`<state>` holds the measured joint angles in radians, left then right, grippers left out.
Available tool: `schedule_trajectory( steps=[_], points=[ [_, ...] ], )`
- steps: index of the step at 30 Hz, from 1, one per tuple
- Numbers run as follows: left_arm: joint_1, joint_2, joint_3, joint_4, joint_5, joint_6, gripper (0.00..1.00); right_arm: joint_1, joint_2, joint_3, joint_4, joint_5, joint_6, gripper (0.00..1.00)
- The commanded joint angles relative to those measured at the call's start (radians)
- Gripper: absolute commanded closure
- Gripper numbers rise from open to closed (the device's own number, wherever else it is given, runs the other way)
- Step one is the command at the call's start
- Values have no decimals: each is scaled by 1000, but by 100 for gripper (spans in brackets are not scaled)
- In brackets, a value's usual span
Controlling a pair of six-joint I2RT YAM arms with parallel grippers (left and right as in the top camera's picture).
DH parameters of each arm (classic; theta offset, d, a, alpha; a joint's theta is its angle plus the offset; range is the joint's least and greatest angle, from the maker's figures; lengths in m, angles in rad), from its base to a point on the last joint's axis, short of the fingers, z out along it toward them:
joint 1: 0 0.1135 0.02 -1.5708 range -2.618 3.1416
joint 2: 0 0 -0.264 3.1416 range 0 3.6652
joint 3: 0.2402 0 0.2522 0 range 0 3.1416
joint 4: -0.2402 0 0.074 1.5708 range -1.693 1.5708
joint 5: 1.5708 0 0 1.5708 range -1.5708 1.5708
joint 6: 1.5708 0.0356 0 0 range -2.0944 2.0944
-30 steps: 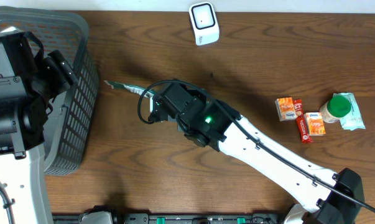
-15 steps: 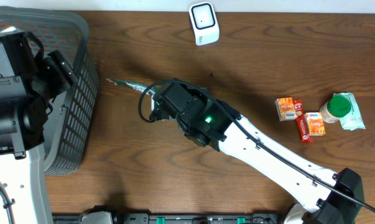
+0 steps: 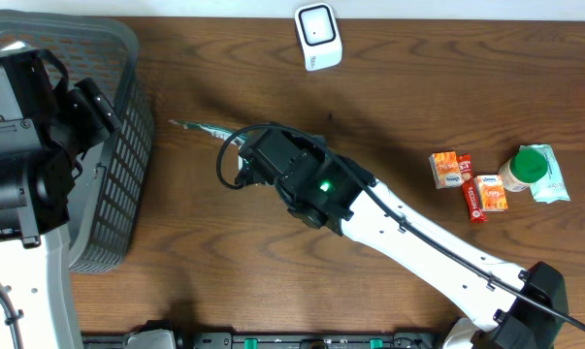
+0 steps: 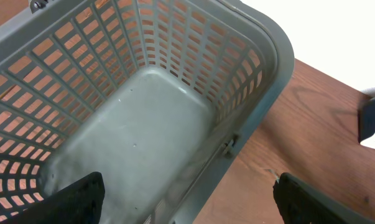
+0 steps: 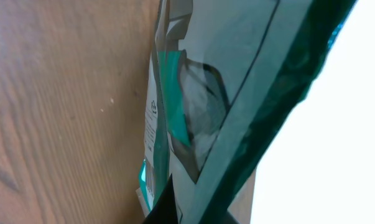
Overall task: Scan the item barcode
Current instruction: 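Lift the wipes pack by its corner with the right gripper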
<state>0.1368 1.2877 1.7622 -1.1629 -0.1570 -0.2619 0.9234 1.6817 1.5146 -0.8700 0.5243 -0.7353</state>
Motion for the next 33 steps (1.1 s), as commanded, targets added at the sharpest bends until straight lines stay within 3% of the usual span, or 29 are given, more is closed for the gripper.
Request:
schedule_trajectory(
  steps=[1,26,31,33],
  points=[
    [4,-1,7,0,-9,-2,12,4,-19,17,2,54,4,99],
    [4,-1,7,0,-9,-2,12,4,-19,17,-5,47,4,99],
    [4,-1,7,0,-9,-2,12,4,-19,17,-5,47,-64,99],
    [4,-1,7,0,-9,-2,12,0,-19,17,-3,76,-164,99]
  ],
)
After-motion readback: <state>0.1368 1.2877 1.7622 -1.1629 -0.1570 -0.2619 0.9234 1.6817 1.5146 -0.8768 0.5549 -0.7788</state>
